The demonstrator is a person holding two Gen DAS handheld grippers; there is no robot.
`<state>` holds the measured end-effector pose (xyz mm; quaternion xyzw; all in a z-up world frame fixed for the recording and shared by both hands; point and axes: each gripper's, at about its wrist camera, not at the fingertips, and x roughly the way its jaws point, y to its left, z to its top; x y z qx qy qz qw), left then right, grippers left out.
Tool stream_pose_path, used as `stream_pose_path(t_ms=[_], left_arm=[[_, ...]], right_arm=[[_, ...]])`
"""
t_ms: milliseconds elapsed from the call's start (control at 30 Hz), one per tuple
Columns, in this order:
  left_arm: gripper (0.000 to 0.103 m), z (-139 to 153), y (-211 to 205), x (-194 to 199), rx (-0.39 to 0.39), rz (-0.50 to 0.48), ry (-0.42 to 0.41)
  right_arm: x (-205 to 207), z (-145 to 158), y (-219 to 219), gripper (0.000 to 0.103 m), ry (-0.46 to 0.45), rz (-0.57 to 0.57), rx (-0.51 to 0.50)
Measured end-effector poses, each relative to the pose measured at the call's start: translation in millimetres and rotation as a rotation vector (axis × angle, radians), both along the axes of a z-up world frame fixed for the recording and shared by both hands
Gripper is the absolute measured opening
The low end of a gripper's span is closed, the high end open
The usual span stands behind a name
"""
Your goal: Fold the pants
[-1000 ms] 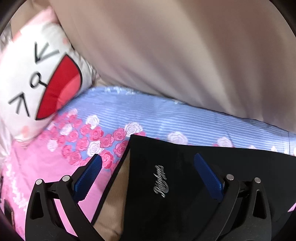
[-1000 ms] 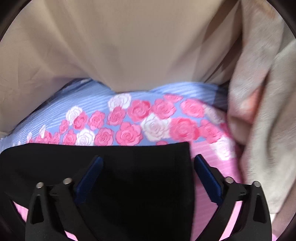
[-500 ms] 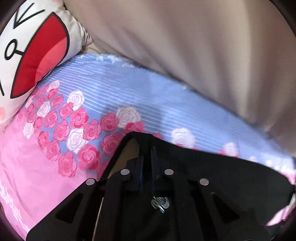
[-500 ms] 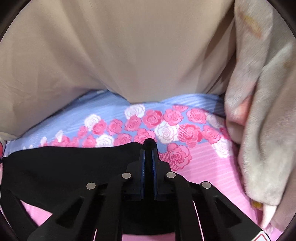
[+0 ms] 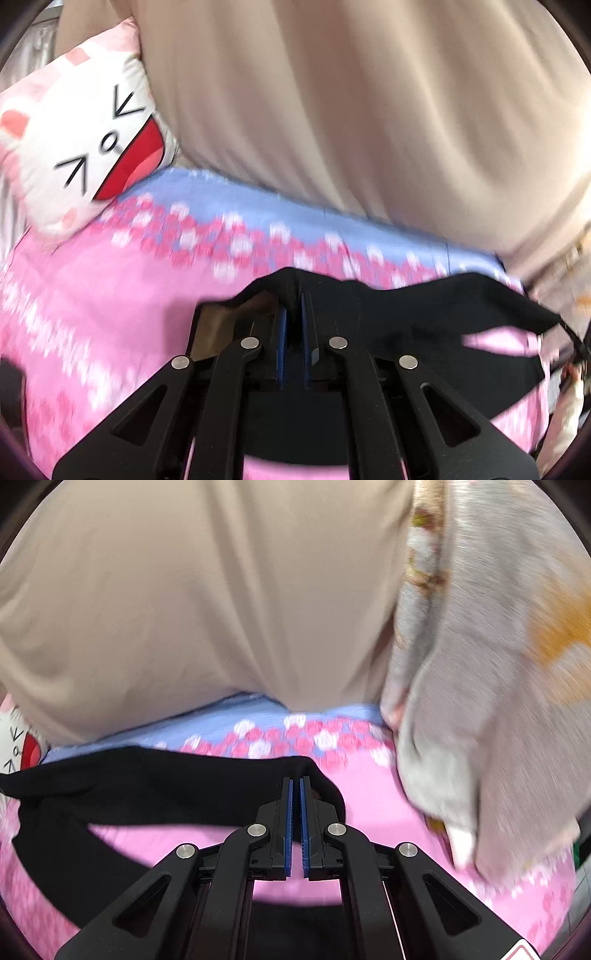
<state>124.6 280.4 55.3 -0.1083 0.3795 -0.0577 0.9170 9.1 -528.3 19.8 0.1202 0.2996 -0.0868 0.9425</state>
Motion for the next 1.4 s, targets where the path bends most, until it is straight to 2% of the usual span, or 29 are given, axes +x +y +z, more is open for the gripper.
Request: stream_pose_path(t_ms=[67, 167, 200, 267, 300, 333, 367, 400, 433, 500, 533, 600, 667, 767, 800, 833, 867, 900, 933, 1000, 1033, 1100, 1167, 1233, 1300, 1367, 1400], left_arm=[[0.007, -16.4, 4.7, -30.0, 0.020, 0.008, 0.028], [0.010, -58.1, 14.3, -54.1, 0.091, 0.058, 0.126], [0.010, -72.9, 18.3, -57.3, 0.140, 0.100, 0.169], [0.010, -102.9, 29.9, -57.1, 0.296, 0.244, 0.249], [0.008, -110.7, 35.8, -59.7, 0.291, 0.289, 0.276], [0.009, -112.8, 39.4, -63.0, 0.242, 0.301, 0.286], [0.013, -110.1, 41.6, -68.3, 0.132, 0.308, 0.273], [0.030, -106.2, 40.5, -72.0, 0.055, 0.309, 0.248], [0.059, -102.8, 36.7, -74.6, -0.001, 0.315, 0.224], [0.087, -96.1, 21.5, -77.2, -0.092, 0.347, 0.160], [0.088, -95.5, 14.8, -76.4, -0.118, 0.352, 0.150], [0.088, -103.8, 3.1, -65.4, -0.195, 0.340, 0.184], [0.088, -120.8, -0.9, -47.0, -0.262, 0.340, 0.247], [0.088, -140.7, 0.5, -29.7, -0.292, 0.391, 0.318], [0.087, -139.9, -1.0, -28.1, -0.285, 0.405, 0.304], [0.080, -137.9, -4.7, -28.8, -0.273, 0.404, 0.301], [0.067, -133.6, -8.2, -24.7, -0.231, 0.399, 0.294], [0.038, -130.7, -9.4, -21.4, -0.200, 0.387, 0.290], [0.027, -130.4, -8.3, -15.4, -0.217, 0.348, 0.304], [0.026, -131.6, -2.1, -12.1, -0.254, 0.335, 0.337], [0.026, -128.6, -0.3, -11.4, -0.245, 0.321, 0.338], [0.026, -123.1, 2.2, -13.2, -0.223, 0.304, 0.331], [0.026, -121.2, 4.7, -13.7, -0.202, 0.300, 0.328], [0.026, -123.7, 6.3, -12.7, -0.187, 0.305, 0.339], [0.026, -130.9, 7.5, -10.1, -0.182, 0.306, 0.360], [0.026, -132.7, 5.1, -8.1, -0.158, 0.311, 0.363], [0.026, -130.2, 4.5, -6.9, -0.152, 0.310, 0.360]], right_arm=[[-21.3, -10.0, 2.4, 0.000, 0.010, -0.011, -0.008], [-51.9, -30.9, 0.0, 0.000, 0.024, -0.054, 0.024], [-60.6, -38.9, -1.5, 0.000, 0.039, -0.069, 0.026], [-69.4, -55.6, -5.3, 0.005, 0.097, -0.113, 0.041], [-75.2, -59.1, -3.9, 0.012, 0.130, -0.135, 0.039], [-78.3, -63.0, -2.2, 0.024, 0.158, -0.154, 0.039], [-79.9, -65.5, 2.5, 0.036, 0.173, -0.159, 0.051], [-83.1, -65.4, 8.5, 0.063, 0.166, -0.153, 0.070], [-85.6, -63.9, 14.3, 0.076, 0.145, -0.144, 0.091], [-87.2, -57.5, 31.4, 0.076, 0.079, -0.100, 0.144], [-83.3, -55.8, 36.4, 0.080, 0.061, -0.077, 0.173], [-70.1, -58.1, 39.5, 0.083, 0.057, -0.078, 0.242], [-53.8, -71.2, 29.9, 0.083, 0.075, -0.112, 0.334], [-31.0, -100.7, 15.6, 0.083, 0.130, -0.161, 0.452], [-23.9, -109.7, 15.9, 0.072, 0.147, -0.154, 0.476], [-13.7, -117.8, 21.9, 0.036, 0.161, -0.122, 0.486], [-7.8, -120.4, 27.8, 0.019, 0.180, -0.105, 0.475], [-2.9, -119.6, 34.0, 0.017, 0.187, -0.082, 0.476], [-2.4, -113.5, 40.7, 0.015, 0.171, -0.066, 0.476], [-9.9, -80.2, 52.0, 0.014, 0.114, -0.050, 0.383], [-22.8, -55.6, 51.9, 0.014, 0.061, -0.040, 0.358], [-50.3, -27.5, 42.7, 0.014, 0.004, -0.070, 0.316], [-78.0, -15.9, 23.4, 0.014, -0.005, -0.137, 0.257], [-89.6, -28.3, 1.9, 0.015, 0.059, -0.220, 0.221], [-83.7, -69.3, -15.9, 0.015, 0.175, -0.232, 0.246], [-72.8, -104.7, -13.2, 0.015, 0.266, -0.218, 0.248], [-71.3, -109.6, -6.8, 0.016, 0.275, -0.216, 0.224]])
